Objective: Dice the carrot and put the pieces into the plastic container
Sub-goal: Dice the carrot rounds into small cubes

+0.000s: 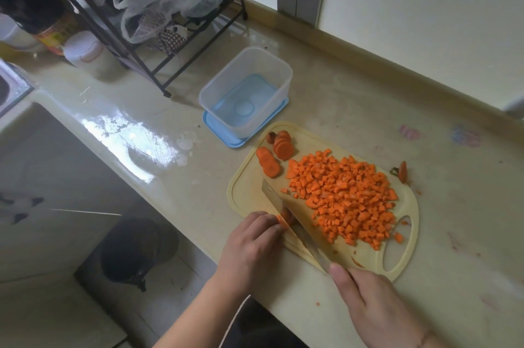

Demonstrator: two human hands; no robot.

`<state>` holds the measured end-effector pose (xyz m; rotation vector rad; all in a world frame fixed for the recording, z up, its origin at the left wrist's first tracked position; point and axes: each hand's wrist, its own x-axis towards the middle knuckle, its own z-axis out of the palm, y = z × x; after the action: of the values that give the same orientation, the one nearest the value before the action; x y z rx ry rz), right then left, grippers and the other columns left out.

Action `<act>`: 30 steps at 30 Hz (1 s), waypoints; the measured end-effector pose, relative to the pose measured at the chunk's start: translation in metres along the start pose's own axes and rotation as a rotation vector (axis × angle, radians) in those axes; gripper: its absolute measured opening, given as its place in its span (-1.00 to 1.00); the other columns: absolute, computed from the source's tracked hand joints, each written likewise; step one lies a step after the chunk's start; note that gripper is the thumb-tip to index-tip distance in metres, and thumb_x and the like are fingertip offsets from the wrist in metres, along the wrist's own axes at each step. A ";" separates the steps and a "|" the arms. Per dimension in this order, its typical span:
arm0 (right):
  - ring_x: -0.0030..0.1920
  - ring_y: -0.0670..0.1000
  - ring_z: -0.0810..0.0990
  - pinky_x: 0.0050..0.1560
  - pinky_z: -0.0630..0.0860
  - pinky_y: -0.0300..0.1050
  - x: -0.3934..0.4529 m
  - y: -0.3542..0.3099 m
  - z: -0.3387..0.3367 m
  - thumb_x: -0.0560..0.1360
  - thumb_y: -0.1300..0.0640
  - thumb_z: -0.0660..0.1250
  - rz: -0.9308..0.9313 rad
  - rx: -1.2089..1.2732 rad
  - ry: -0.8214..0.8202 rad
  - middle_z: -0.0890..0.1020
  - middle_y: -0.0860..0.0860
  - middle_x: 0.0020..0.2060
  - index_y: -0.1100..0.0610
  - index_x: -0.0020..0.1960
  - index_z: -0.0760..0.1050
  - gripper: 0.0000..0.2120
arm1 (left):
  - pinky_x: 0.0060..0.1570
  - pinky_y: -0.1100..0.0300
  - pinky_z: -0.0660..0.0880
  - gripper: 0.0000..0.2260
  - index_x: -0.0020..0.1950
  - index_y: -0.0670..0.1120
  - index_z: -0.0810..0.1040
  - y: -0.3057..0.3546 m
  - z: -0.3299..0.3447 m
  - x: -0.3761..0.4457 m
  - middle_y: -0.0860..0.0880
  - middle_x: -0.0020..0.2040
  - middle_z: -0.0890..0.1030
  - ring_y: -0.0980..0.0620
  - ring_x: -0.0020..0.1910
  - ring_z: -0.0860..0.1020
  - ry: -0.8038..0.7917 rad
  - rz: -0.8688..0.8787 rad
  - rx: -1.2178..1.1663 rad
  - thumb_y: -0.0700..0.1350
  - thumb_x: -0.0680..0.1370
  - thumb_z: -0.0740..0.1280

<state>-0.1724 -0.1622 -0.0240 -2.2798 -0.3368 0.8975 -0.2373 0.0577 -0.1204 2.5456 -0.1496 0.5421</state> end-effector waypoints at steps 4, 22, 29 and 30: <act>-0.25 -0.10 0.55 -0.18 0.43 -0.18 -0.010 0.007 0.001 0.35 -0.53 -0.17 -0.005 -0.004 -0.005 0.60 0.03 -0.36 0.17 -0.34 0.41 -0.20 | -0.02 0.00 0.53 -0.91 0.05 -0.20 0.69 -0.001 0.006 -0.003 -0.12 0.01 0.67 -0.15 0.04 0.57 0.094 -0.005 0.072 -0.22 0.59 0.42; -0.39 -0.05 0.48 -0.28 0.40 -0.08 -0.002 0.002 0.000 0.26 -0.63 -0.22 -0.015 -0.002 0.000 0.50 0.03 -0.48 0.12 -0.41 0.35 -0.16 | 0.02 0.30 0.46 -0.92 0.10 -0.04 0.53 -0.003 0.000 -0.001 -0.04 -0.11 0.63 0.06 -0.09 0.56 0.176 -0.087 -0.100 -0.12 0.63 0.37; -0.51 -0.13 0.35 -0.44 0.28 -0.28 -0.026 0.013 -0.032 0.15 -0.68 -0.11 0.137 0.116 0.096 0.39 -0.03 -0.56 0.05 -0.32 0.38 -0.20 | -0.07 0.08 0.53 -0.93 0.09 -0.10 0.54 -0.014 -0.005 0.012 -0.06 -0.10 0.65 -0.08 -0.09 0.60 0.054 0.059 -0.064 -0.21 0.62 0.37; -0.51 -0.13 0.35 -0.43 0.29 -0.26 -0.027 0.015 -0.034 0.13 -0.69 -0.13 0.149 0.093 0.095 0.39 -0.03 -0.56 0.07 -0.30 0.38 -0.16 | -0.05 0.08 0.53 -0.93 0.09 -0.10 0.53 -0.014 -0.007 0.016 -0.06 -0.07 0.66 -0.08 -0.07 0.60 0.020 0.075 -0.053 -0.20 0.63 0.36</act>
<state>-0.1692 -0.2020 -0.0016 -2.2743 -0.0826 0.8557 -0.2218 0.0735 -0.1155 2.4909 -0.2497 0.5840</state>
